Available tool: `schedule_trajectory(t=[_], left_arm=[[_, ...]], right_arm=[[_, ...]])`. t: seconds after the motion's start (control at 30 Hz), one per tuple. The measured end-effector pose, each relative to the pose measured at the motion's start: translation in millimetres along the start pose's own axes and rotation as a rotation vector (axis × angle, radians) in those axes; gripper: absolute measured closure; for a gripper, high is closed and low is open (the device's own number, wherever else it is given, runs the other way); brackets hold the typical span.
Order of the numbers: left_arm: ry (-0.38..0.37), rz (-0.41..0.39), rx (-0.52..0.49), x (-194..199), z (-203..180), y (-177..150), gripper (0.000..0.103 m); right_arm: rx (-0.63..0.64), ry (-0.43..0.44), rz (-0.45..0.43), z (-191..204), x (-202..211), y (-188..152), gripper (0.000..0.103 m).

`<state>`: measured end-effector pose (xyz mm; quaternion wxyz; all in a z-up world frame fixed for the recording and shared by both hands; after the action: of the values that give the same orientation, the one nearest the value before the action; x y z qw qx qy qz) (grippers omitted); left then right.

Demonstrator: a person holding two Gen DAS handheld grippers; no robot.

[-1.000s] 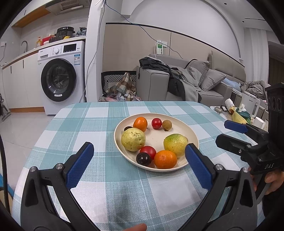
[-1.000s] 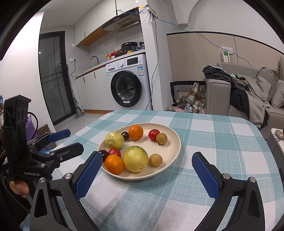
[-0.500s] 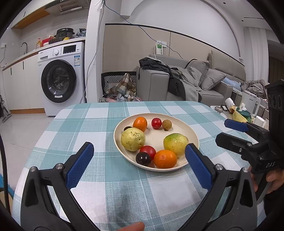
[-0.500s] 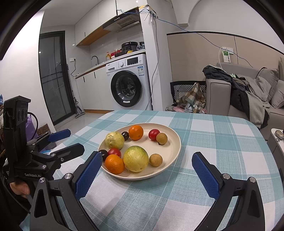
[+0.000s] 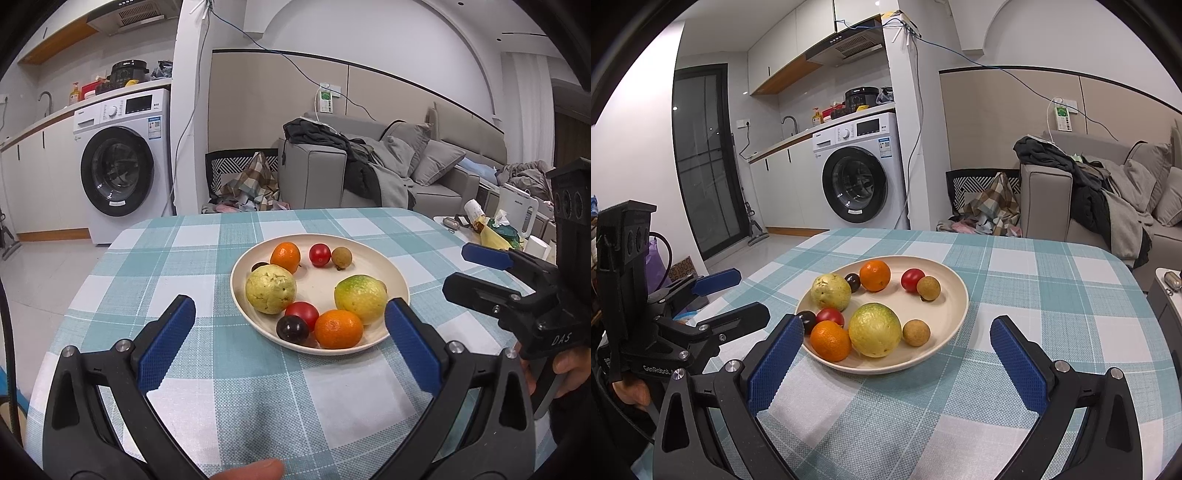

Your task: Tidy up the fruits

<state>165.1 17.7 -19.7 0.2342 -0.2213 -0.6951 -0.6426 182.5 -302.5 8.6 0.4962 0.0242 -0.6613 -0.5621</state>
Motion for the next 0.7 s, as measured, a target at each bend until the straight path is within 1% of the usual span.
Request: schedule_trajectory(t=[0.2, 0.7], left_arm=[[-0.01, 0.012, -0.001, -4.1, -1.6, 0.0, 0.001], [-0.019, 0.011, 0.0, -5.0, -2.7, -1.7, 0.001]], right_arm=[[0.0, 0.0, -0.001, 0.1, 0.2, -0.1, 0.0], [0.018, -0.003, 0.003, 3.8, -0.5, 1.0, 0.0]])
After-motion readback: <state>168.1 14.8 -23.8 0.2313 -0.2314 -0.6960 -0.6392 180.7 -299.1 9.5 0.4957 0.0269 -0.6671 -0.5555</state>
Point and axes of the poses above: each gripper's, at about its wrist camera, not at the fingertips, and x roughly against the way its jaws point, z to its left, y to its top, the point moved 5 cm from there along -x, roughly the way its jaws point, and after that the axes turned 11 degrees about z, right-handed, at the moved point
